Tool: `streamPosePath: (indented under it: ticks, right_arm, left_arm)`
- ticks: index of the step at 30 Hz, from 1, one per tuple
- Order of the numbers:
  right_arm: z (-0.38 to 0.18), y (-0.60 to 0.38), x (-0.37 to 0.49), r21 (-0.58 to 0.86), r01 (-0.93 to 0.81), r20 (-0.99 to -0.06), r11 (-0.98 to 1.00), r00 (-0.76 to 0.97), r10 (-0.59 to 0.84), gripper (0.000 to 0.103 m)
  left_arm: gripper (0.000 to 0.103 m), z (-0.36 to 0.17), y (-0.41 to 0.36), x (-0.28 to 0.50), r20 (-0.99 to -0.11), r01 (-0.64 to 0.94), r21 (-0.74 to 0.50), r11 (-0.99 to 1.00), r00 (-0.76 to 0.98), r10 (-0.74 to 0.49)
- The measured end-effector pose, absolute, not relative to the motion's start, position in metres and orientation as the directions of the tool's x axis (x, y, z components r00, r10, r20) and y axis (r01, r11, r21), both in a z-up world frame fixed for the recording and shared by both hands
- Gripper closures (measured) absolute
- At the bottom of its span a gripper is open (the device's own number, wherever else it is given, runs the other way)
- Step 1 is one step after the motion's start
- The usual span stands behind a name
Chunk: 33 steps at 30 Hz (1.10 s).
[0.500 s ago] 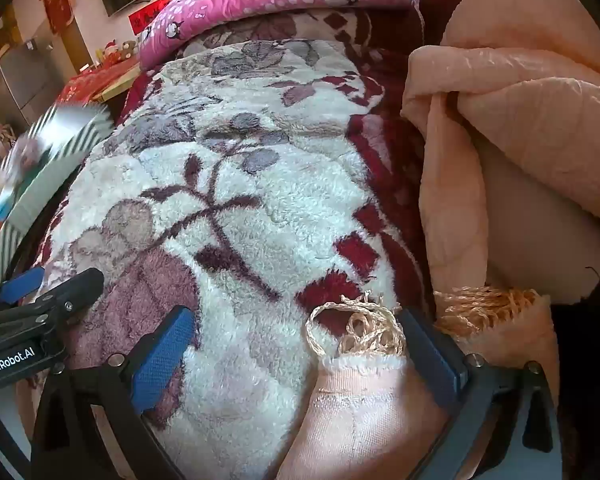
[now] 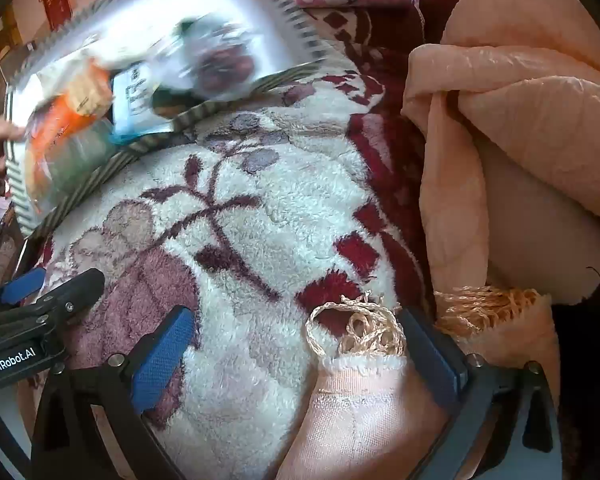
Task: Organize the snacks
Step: 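Dump the snacks from the white striped tray onto the bedspread, then grasp the white wrapped biscuit with the left gripper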
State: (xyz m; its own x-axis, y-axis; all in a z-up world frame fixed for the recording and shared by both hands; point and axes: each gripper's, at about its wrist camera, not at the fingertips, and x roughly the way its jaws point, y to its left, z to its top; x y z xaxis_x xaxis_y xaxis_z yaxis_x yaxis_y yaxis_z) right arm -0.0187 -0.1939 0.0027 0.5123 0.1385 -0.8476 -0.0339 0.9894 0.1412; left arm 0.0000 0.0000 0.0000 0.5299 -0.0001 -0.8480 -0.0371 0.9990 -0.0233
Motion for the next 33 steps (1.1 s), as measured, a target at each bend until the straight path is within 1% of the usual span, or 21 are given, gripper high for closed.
streamPosePath:
  ticks: [33]
  right_arm:
    - [0.0004, -0.1965, -0.0171, 0.142, -0.031, -0.848, 0.989, 0.512, 0.138, 0.001]
  left_arm:
    - [0.0, -0.0005, 0.0001, -0.0011, -0.848, -0.038, -0.023, 0.999, 0.529, 0.0]
